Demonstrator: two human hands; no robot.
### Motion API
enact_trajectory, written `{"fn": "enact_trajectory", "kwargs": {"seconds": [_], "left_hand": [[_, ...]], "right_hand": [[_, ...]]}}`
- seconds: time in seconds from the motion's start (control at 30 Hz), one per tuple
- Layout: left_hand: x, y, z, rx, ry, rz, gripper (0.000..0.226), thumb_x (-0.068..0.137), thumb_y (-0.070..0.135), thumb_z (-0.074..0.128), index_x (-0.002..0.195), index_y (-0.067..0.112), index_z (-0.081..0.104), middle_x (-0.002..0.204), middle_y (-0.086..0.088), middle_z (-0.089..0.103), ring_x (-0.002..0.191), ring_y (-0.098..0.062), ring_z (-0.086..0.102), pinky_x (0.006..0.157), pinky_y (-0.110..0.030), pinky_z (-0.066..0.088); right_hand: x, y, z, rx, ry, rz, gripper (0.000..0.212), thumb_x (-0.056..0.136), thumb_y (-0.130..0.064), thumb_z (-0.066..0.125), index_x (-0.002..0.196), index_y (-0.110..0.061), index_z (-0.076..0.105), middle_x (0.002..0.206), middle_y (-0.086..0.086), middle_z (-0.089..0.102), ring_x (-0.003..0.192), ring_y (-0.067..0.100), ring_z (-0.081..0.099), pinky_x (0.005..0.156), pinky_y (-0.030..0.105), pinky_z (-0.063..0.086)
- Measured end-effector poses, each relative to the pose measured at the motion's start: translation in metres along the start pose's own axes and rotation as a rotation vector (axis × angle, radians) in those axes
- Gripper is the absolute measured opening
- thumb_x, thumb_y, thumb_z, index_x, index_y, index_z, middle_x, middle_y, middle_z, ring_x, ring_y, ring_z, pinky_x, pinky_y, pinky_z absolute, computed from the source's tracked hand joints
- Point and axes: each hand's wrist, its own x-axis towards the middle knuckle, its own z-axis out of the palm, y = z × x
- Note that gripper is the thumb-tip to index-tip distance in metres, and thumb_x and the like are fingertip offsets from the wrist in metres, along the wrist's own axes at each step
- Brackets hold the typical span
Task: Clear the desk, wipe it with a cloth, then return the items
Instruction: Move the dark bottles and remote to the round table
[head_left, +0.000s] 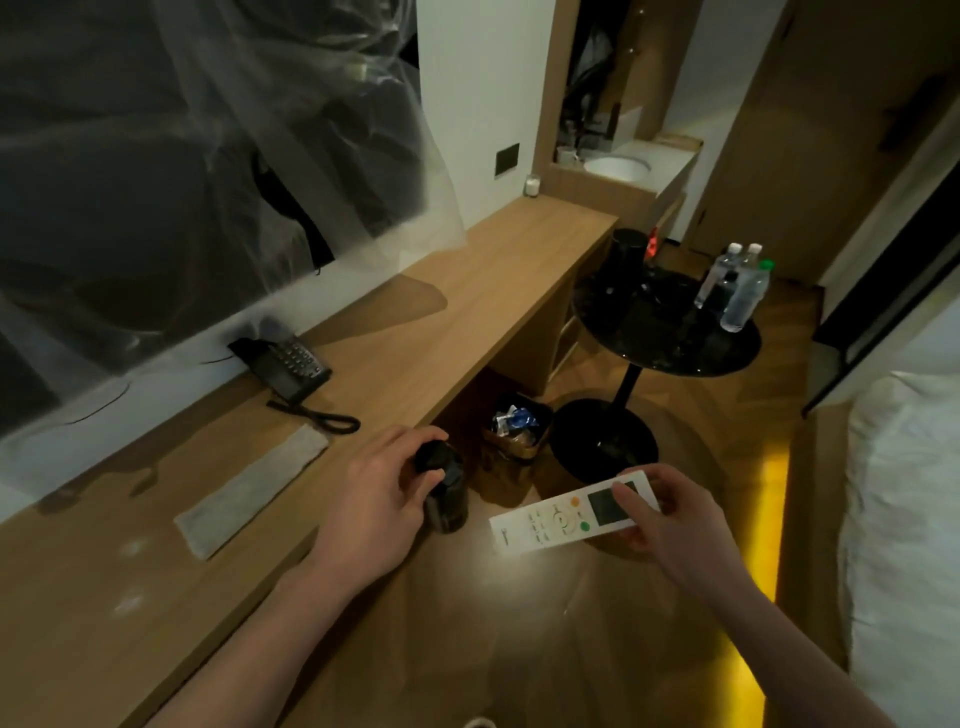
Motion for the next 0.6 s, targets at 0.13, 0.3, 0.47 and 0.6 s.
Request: {"fn": "enact_trajectory", "kwargs": {"seconds": [0.13, 0.3, 0.47, 0.6], "left_hand": [[0.059, 0.024, 0.034, -0.015, -0.033, 0.033, 0.037, 0.096, 0.028, 0.068, 0.128, 0.045, 0.057, 0.114, 0.025, 0.054, 0.097, 0.001, 0.055, 0.076, -0.015, 0.046], [0.121, 0.057, 0.077, -0.015, -0.047, 0.034, 0.037, 0.096, 0.031, 0.067, 0.13, 0.042, 0.058, 0.118, 0.027, 0.054, 0.107, 0.001, 0.052, 0.096, -0.025, 0.049], [0.174, 0.1, 0.133, -0.031, -0.042, 0.029, 0.04, 0.096, 0.027, 0.068, 0.132, 0.039, 0.059, 0.118, 0.026, 0.055, 0.111, -0.001, 0.054, 0.099, -0.024, 0.051], [0.207, 0.142, 0.183, -0.036, 0.009, -0.017, 0.042, 0.095, 0.022, 0.07, 0.133, 0.037, 0.06, 0.118, 0.024, 0.056, 0.112, -0.002, 0.056, 0.098, -0.024, 0.054]], "right_hand": [[0.041, 0.01, -0.038, 0.055, 0.046, 0.013, 0.009, 0.098, -0.023, 0.066, 0.102, -0.031, 0.063, 0.101, -0.008, 0.071, 0.081, 0.002, 0.073, 0.057, 0.017, 0.057], [0.098, 0.03, -0.084, 0.026, 0.077, 0.033, 0.006, 0.097, -0.029, 0.066, 0.102, -0.032, 0.064, 0.099, -0.008, 0.074, 0.088, 0.009, 0.074, 0.06, 0.02, 0.059], [0.166, 0.062, -0.138, 0.032, 0.039, 0.03, 0.008, 0.098, -0.029, 0.066, 0.104, -0.032, 0.064, 0.101, -0.007, 0.073, 0.092, 0.012, 0.073, 0.06, 0.019, 0.058], [0.216, 0.091, -0.192, 0.032, -0.008, 0.011, 0.008, 0.098, -0.031, 0.065, 0.106, -0.033, 0.064, 0.1, -0.009, 0.073, 0.09, 0.011, 0.073, 0.062, 0.019, 0.058]]}}
